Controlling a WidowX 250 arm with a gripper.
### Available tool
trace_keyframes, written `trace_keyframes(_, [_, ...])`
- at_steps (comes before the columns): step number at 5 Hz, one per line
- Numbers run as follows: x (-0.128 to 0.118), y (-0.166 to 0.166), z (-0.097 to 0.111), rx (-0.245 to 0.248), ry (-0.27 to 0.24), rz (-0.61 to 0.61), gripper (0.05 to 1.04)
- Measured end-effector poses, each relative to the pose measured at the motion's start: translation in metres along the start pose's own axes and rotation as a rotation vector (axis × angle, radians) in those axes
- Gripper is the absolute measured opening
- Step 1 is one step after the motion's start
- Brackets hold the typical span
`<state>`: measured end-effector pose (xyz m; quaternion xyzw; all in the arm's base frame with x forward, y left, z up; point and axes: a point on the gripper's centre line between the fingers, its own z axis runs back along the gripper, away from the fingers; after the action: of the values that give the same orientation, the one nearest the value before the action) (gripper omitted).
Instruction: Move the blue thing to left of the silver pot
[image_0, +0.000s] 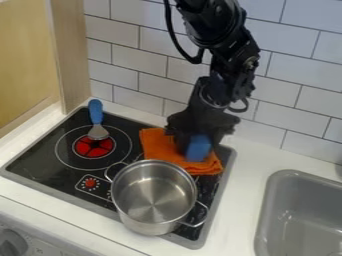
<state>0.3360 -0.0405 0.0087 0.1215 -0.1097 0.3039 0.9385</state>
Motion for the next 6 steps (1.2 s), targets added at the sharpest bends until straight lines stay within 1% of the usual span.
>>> trace_keyframes(2, [-0.001, 0.001, 0.003, -0.005, 0.005, -0.011, 0.569])
trace_keyframes(3, [0.003, 0.002, 0.017, -0.028, -0.007, -0.006, 0.569])
trace_keyframes(4, [0.008, 0.005, 0.047, -0.089, -0.025, 0.009, 0.569])
trace_keyframes(5, [0.007, 0.021, 0.069, -0.114, -0.041, 0.012, 0.569])
trace_keyframes(6, [0.011, 0.052, 0.077, -0.116, -0.051, 0.063, 0.569])
